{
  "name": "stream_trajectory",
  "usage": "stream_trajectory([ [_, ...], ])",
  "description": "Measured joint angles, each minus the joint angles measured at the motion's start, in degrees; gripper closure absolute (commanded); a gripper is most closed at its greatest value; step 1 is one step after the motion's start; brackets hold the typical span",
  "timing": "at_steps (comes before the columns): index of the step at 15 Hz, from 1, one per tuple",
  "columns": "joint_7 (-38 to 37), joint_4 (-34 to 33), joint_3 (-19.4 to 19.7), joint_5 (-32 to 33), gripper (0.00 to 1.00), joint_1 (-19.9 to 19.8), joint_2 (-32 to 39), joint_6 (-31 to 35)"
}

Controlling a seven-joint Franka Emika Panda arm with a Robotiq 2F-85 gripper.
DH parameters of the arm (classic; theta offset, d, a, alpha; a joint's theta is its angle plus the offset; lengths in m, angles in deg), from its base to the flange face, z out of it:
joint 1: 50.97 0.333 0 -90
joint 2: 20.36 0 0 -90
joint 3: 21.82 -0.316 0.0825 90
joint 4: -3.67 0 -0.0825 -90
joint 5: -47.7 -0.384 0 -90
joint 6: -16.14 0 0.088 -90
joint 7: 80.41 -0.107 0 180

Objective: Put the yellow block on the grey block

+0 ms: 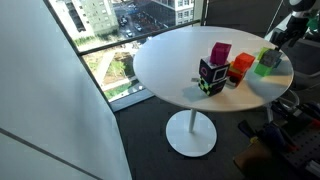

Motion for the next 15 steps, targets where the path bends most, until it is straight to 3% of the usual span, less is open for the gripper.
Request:
stream_trajectory([
  [8, 0.5, -0.9, -0.8, -1.4, 0.00, 0.0, -2.7, -2.9],
  [15, 6.4, -1.2, -3.3, -3.9, 0.00, 0.0, -2.7, -4.0],
])
